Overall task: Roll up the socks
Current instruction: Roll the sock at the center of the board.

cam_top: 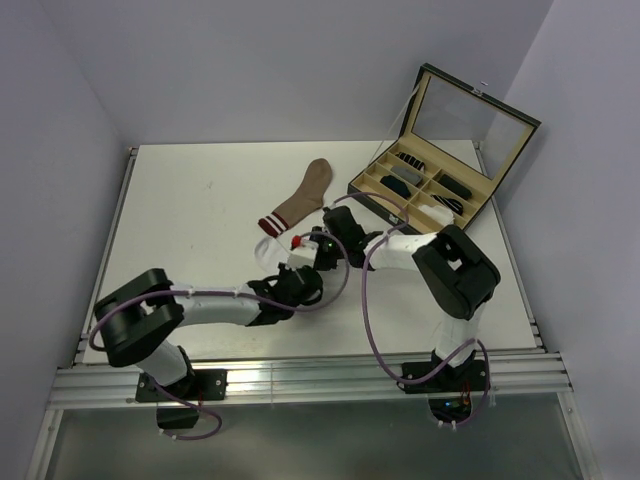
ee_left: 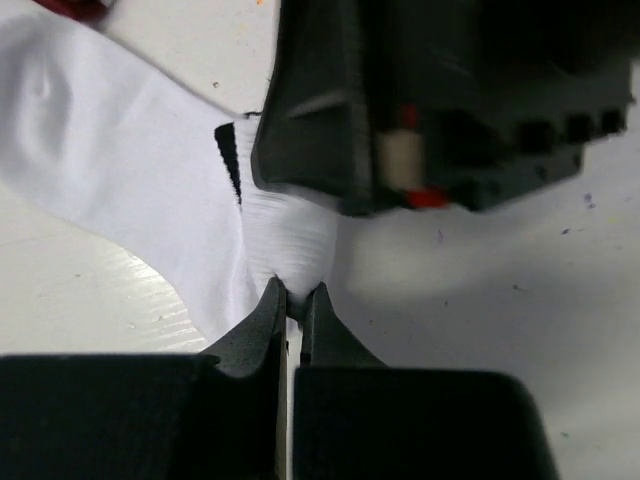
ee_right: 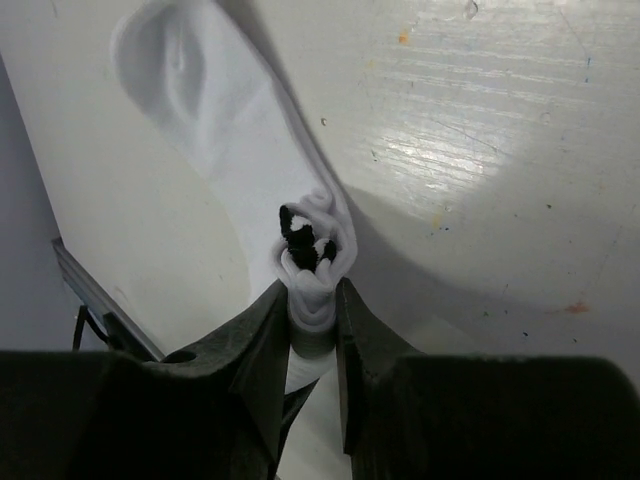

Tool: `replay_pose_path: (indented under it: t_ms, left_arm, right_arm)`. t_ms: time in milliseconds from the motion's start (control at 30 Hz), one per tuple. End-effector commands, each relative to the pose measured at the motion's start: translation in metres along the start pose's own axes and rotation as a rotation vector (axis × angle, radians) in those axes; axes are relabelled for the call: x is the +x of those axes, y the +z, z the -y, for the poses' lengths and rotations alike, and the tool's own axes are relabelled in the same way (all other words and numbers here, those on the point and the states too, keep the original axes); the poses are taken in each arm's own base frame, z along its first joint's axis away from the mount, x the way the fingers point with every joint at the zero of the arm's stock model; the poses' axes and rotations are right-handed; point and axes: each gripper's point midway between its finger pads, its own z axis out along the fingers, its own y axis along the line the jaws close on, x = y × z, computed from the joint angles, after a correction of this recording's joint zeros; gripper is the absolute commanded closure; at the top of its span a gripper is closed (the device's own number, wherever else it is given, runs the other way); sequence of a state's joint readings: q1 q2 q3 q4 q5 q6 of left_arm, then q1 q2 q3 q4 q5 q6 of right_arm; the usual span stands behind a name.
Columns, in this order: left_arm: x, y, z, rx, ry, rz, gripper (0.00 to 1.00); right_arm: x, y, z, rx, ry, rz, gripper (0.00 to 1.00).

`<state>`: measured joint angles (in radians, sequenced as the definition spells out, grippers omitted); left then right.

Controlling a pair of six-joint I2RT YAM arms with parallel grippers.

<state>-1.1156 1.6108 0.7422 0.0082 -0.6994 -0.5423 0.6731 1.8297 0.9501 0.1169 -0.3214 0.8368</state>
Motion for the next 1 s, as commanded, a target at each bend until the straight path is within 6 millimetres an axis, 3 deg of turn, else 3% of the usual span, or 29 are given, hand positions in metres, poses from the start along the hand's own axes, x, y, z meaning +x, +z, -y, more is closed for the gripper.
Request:
replay_pose_path:
  t_ms: [0, 67, 167, 300, 333, 467, 667, 967]
  left_arm:
    - [-0.013, -0.009, 0.029, 0.276, -0.225, -0.066, 1.00]
    - [-0.022, -0.007, 0.020, 0.315, -0.306, -0.084, 1.00]
    - [-0.026, -0.004, 0.014, 0.387, -0.390, -0.128, 0.99]
    - [-0.024, -0.005, 0.014, 0.518, -0.502, -0.227, 1.00]
    - [-0.023, 0.002, 0.006, 0.514, -0.537, -0.248, 1.00]
    - [-0.019, 0.010, 0.005, 0.579, -0.627, -0.315, 1.00]
    - [-0.020, 0.019, 0.002, 0.625, -0.683, -0.363, 1.00]
    - [-0.019, 0.028, -0.004, 0.635, -0.719, -0.401, 1.00]
  right_arm:
    - [-0.007, -0.019, -0.027, -0.101, -0.043, 0.041, 0.67]
    - [-0.011, -0.024, -0.032, -0.120, -0.039, 0.063, 0.59]
    - [-0.012, -0.028, -0.029, -0.136, -0.030, 0.091, 0.57]
    - [-0.019, -0.038, -0.028, -0.155, -0.023, 0.141, 0.47]
    - [-0.022, -0.041, -0.029, -0.161, -0.021, 0.160, 0.45]
    - [-0.022, -0.044, -0.022, -0.176, 0.006, 0.179, 0.35]
    - [-0.016, -0.038, -0.006, -0.180, 0.084, 0.182, 0.33]
    - [-0.033, -0.031, 0.005, -0.194, 0.133, 0.262, 0.31]
